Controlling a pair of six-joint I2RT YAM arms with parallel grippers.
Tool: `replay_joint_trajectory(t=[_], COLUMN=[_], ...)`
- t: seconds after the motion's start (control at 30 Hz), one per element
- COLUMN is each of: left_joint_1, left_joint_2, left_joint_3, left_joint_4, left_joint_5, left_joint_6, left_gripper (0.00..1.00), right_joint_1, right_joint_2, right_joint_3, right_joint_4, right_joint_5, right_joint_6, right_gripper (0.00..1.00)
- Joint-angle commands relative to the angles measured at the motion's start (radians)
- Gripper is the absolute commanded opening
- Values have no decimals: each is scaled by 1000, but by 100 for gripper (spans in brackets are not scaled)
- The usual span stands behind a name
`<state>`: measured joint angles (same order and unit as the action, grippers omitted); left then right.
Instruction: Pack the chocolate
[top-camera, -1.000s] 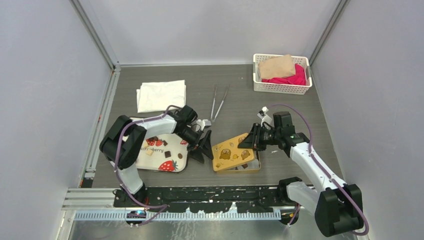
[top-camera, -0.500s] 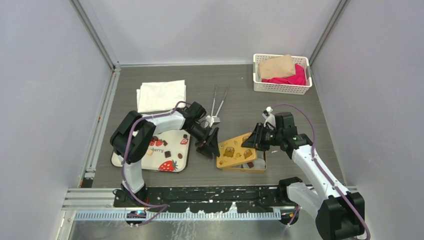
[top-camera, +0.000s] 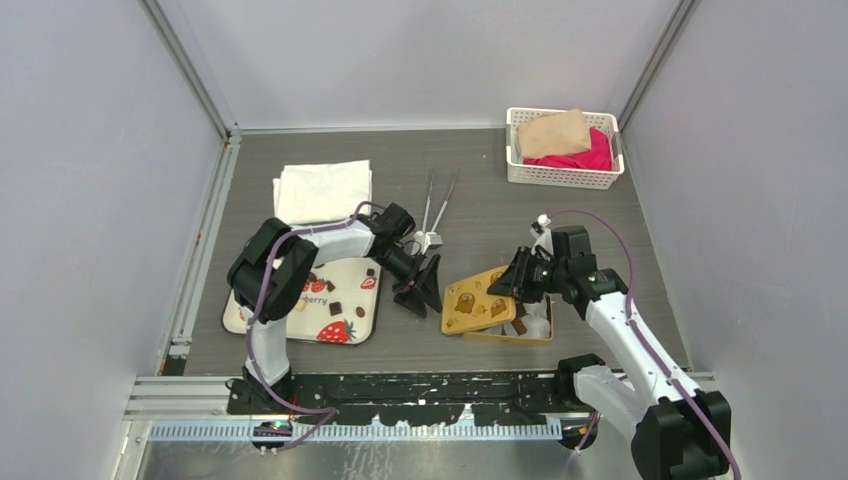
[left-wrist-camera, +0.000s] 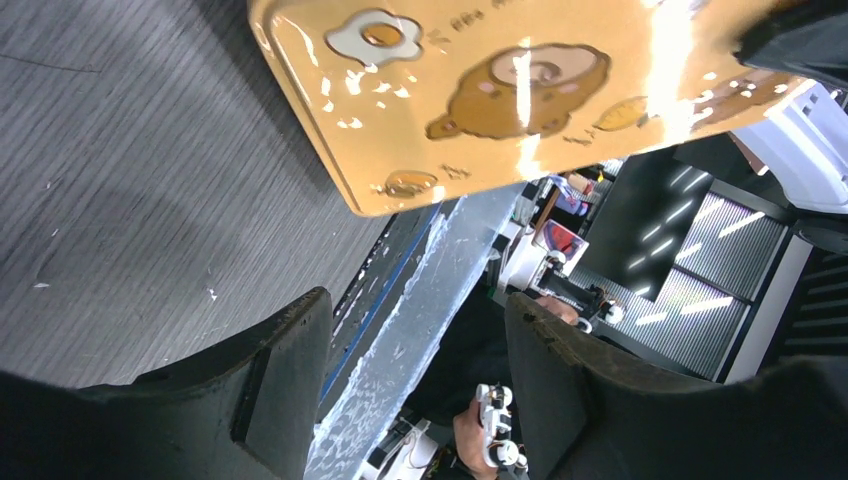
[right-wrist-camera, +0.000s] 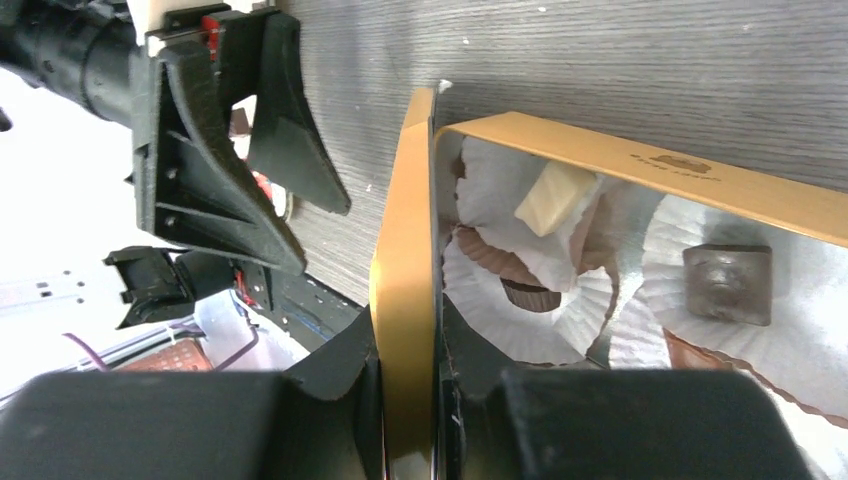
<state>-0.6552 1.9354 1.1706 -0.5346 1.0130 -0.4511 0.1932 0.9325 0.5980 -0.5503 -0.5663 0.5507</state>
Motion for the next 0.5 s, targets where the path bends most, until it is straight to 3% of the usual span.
replay_joint_trajectory(t=[0.0, 0.27, 0.4, 0.47], left_joint_1=[0, -7, -57, -99], left_joint_2=[-28, -42, -29, -22], left_joint_3=[23, 87, 178, 216], left_joint_4=[-5, -51, -121, -147], left_joint_5=[4, -30, -140, -211], left_joint_6=[15, 15, 30, 27], left_gripper=[65, 63, 60, 60], right_joint_1=[-3, -5, -7, -8], right_joint_2=[-69, -123, -131, -135], right_joint_3=[36, 331, 448, 496], right_joint_4=[92, -174, -221, -251], right_joint_5=[-67, 133, 236, 393], right_joint_6=[55, -68, -71, -52], right_gripper=[1, 1, 1, 1])
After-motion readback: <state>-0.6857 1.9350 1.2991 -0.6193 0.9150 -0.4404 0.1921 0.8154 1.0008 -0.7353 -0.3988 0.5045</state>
